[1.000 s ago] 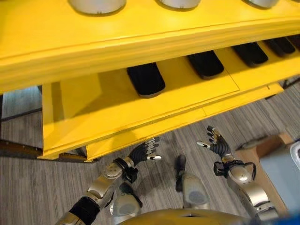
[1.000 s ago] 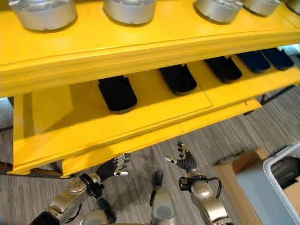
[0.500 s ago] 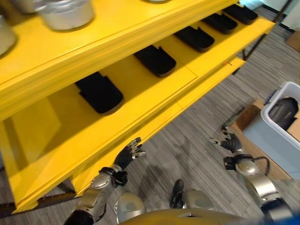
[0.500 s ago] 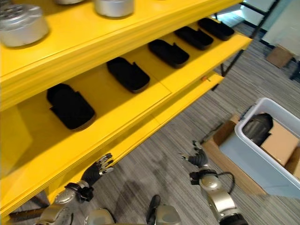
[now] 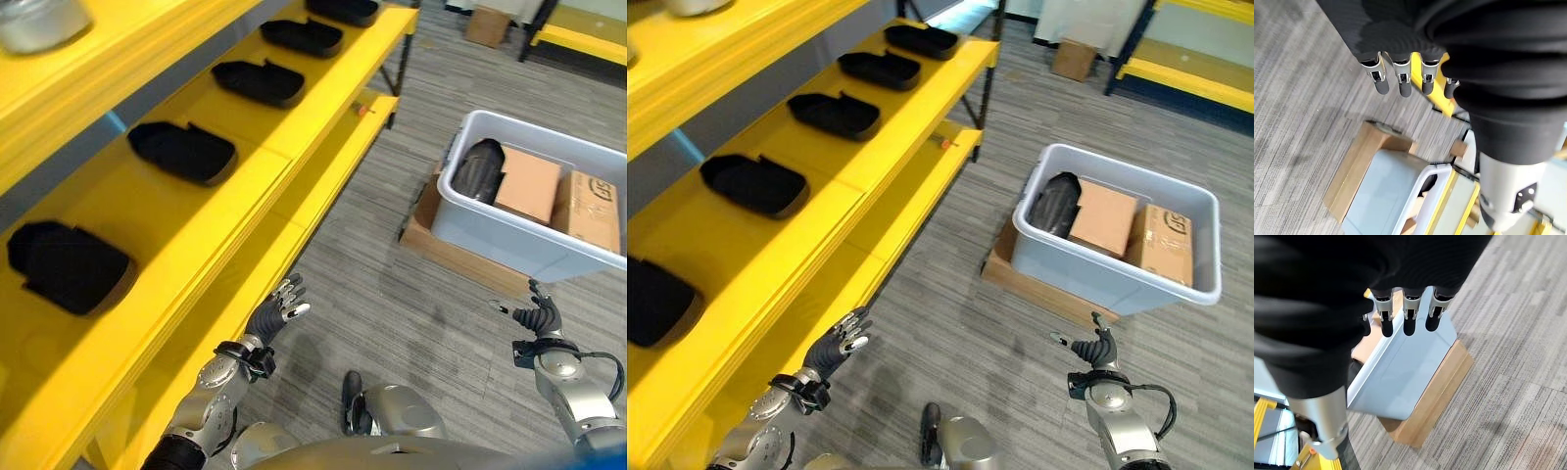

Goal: Move parts from the plastic box to the shelf.

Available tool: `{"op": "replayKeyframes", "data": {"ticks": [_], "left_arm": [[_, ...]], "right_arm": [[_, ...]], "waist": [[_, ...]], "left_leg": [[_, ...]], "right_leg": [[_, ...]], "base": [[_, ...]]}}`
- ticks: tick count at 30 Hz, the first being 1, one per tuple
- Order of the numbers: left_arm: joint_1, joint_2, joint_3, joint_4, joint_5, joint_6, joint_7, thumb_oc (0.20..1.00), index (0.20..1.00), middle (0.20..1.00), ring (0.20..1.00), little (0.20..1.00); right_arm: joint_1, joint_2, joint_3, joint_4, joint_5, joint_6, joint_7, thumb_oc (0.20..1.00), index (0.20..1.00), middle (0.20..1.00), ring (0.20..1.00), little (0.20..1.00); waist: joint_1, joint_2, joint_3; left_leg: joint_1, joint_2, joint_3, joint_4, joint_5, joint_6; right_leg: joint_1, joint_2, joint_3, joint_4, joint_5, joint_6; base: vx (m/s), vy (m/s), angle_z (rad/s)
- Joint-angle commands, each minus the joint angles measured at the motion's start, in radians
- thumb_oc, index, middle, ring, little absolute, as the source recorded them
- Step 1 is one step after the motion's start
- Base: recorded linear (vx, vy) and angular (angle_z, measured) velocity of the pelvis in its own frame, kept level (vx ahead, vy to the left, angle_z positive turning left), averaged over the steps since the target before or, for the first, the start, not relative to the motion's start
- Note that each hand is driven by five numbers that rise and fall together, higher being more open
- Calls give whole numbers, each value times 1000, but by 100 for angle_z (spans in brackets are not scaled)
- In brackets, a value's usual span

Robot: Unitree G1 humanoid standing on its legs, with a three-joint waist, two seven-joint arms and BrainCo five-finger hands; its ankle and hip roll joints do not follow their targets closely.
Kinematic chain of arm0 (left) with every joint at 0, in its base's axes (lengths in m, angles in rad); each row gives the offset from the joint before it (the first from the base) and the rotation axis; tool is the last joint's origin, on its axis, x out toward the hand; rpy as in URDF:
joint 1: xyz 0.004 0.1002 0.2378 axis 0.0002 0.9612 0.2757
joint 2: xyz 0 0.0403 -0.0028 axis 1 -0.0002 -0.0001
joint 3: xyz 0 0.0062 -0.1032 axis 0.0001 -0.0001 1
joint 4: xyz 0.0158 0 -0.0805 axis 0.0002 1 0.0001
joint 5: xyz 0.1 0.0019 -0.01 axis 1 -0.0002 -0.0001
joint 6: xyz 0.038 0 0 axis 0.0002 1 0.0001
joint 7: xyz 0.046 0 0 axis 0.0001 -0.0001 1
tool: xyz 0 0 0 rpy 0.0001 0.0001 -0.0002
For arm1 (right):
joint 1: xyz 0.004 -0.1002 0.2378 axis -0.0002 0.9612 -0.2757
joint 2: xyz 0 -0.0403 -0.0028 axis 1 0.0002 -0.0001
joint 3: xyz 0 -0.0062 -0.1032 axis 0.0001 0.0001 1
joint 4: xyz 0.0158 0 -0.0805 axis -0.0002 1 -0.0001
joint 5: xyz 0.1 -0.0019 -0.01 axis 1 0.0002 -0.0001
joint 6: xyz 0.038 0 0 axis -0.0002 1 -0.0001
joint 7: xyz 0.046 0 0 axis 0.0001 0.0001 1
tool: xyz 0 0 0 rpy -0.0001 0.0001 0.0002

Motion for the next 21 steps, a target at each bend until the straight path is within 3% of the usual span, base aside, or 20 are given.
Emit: {"op": "replayKeyframes", "data": {"ticks": [1,2,4,6,8,15,21], "left_arm": [[7,0,31,-36,-27,-30,1,1000,1000,1000,1000,1000],[9,8,42,-30,-6,-19,-11,1000,1000,1000,1000,1000],[15,13,48,-26,-3,-15,-25,1000,1000,1000,1000,1000],[29,15,56,-30,-3,-15,-28,1000,1000,1000,1000,1000],[46,14,63,-38,-4,-19,-25,1000,1000,1000,1000,1000],[81,15,76,-39,13,-19,-61,1000,1000,1000,1000,1000],[67,13,62,2,-4,-18,-74,1000,1000,1000,1000,1000]], "right_arm": [[-5,1,-26,-43,-33,-55,-1,1000,1000,1000,1000,1000],[13,29,-16,-57,-35,-51,-5,1000,1000,1000,1000,1000],[23,48,-7,-61,-36,-48,-8,1000,1000,1000,1000,1000],[34,68,9,-68,-45,-51,-1,1000,1000,1000,1000,1000],[33,78,19,-78,-48,-42,11,1000,1000,1000,1000,1000],[28,81,33,-97,-52,-35,39,1000,1000,1000,1000,1000],[-3,89,50,-92,-53,-9,45,1000,1000,1000,1000,1000]], "waist": [[25,6,-11],[19,15,-25],[22,26,-31],[36,39,-37],[49,42,-43],[62,37,-85],[71,32,-99]], "left_leg": [[-59,-76,-11,-3,-9,51],[-50,-163,8,-45,-69,88],[-44,-200,-8,-80,-71,102],[-31,-250,-64,-124,-70,125],[-22,-271,-109,-140,-75,136],[13,-275,-111,-207,-65,146],[48,-261,-64,-273,-43,149]], "right_leg": [[31,-143,-108,-36,47,174],[31,-136,-98,-54,64,191],[30,-124,-89,-54,66,199],[35,-102,-63,-54,63,206],[35,-88,-44,-54,59,204],[61,-71,-31,-73,47,203],[64,-76,-80,-24,33,214]], "base": [[185,-53,-117],[156,-36,-60],[155,-13,-10],[159,20,4],[112,51,-52],[68,107,-32],[38,130,-1]]}}
